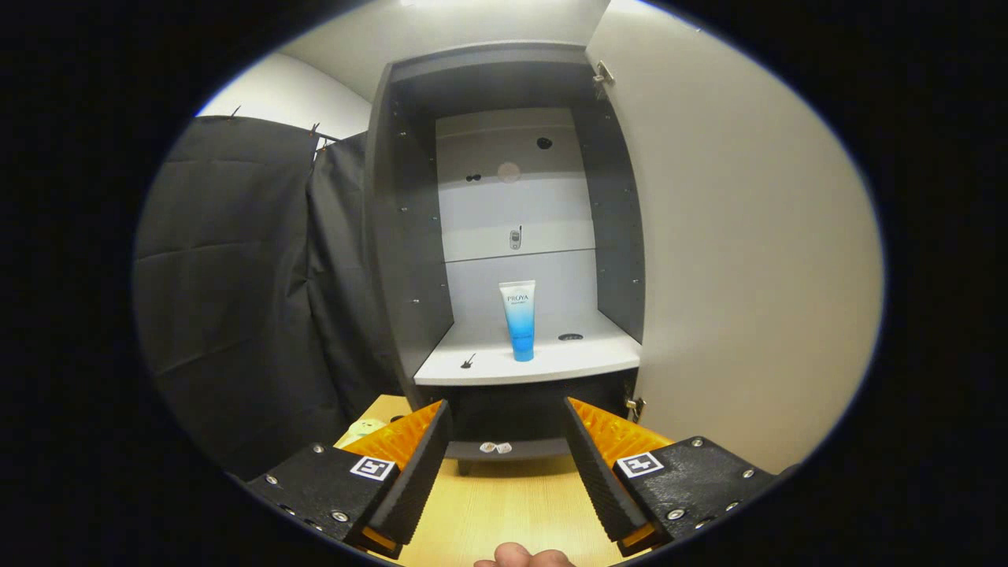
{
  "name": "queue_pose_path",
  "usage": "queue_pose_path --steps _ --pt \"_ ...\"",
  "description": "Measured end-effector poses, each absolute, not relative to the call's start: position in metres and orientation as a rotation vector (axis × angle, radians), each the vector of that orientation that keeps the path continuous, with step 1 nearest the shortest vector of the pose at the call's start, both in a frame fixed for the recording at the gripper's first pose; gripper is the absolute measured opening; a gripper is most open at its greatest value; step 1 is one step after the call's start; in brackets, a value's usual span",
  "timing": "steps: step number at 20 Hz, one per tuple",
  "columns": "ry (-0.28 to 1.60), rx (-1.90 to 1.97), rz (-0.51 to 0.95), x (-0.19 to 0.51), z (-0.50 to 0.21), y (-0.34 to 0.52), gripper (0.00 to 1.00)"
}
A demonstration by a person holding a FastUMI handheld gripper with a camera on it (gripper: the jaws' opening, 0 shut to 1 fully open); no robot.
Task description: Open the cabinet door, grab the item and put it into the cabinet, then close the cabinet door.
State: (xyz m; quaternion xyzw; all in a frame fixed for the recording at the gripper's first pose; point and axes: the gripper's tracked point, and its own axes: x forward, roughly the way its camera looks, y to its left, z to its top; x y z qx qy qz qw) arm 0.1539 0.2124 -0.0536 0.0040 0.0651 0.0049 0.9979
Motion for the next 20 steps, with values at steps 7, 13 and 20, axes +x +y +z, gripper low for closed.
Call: queue_pose_path --steps 7,13,20 --pt "0.113 0.081 0.035 0.038 -0.029 0.206 0.87" --pt "0.030 0.079 -0.132 -0.035 0.009 0.118 0.90" --pt "0.006 0.034 -0.347 -0.060 0.032 -0.026 0.91"
